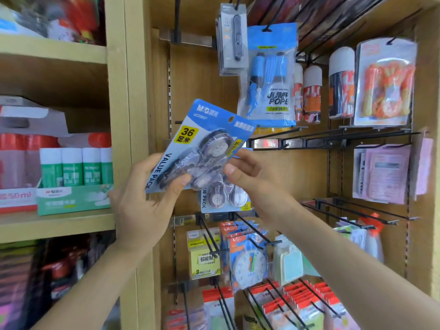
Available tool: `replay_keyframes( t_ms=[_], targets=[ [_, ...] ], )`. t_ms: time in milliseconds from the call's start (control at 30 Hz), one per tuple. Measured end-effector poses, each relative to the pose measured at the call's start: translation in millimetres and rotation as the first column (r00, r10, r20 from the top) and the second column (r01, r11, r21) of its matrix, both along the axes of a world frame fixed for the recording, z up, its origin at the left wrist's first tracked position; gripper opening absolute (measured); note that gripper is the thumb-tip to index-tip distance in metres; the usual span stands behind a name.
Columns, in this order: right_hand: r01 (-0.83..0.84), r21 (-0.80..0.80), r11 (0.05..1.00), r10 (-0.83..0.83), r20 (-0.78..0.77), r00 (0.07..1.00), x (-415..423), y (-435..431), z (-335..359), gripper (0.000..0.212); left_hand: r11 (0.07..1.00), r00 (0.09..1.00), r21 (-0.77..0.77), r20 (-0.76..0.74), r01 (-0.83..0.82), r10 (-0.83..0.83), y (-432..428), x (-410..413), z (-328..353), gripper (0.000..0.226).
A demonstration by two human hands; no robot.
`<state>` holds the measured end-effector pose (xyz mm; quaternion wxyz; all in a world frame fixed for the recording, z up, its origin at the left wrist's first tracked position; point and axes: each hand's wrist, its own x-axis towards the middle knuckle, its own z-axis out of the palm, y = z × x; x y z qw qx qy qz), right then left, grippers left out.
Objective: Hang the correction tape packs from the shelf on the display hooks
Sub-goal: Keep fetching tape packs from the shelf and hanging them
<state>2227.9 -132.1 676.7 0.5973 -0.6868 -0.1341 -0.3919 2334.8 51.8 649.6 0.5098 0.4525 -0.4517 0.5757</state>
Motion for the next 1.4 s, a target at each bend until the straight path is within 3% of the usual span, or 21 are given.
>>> replay_keyframes(
  t_ms=[100,233,433,600,733,867,1400],
  targets=[
    [-0.146,0.049,0.988,0.144,0.041,0.989,5.0,8.4,-1.9,0.043,1.0,1.0,-0.003,0.002,0.005,-0.005,-0.8,0.2,-0.5,0.047],
    [-0.209,0.102,0.972,0.202,0.077,0.976,1.1,11.4,-2.3,0.031,0.996,0.995,0.022,0.037,-0.091,0.09,1.1,0.4,0.8,0.055],
    [-0.105,0.177,0.979,0.096,0.061,0.994,-14.4,-12.7,-7.5,0.019,0.948,0.948,0.03,0.02,-0.318,0.318,1.4,0.4,6.3,0.052],
    [0.004,0.148,0.989,-0.004,-0.004,1.0,-23.6,-39.8,-13.6,0.026,0.81,0.818,0.221,-0.078,-0.543,0.57,4.6,-4.4,13.2,0.071],
    [0.051,0.178,0.983,-0.044,-0.047,0.998,-20.4,-54.3,-19.8,0.025,0.595,0.651,0.346,0.065,-0.725,0.756,16.5,3.8,11.7,0.078],
    [0.098,0.182,0.978,-0.086,-0.072,0.994,-14.5,-59.6,-23.0,0.027,0.533,0.587,0.348,0.066,-0.772,0.807,16.8,3.1,8.5,0.082],
    [0.15,0.171,0.974,-0.127,-0.141,0.982,7.3,-67.2,-26.8,0.027,0.506,0.571,0.372,0.083,-0.778,0.817,16.8,4.6,4.5,0.078]
  ],
)
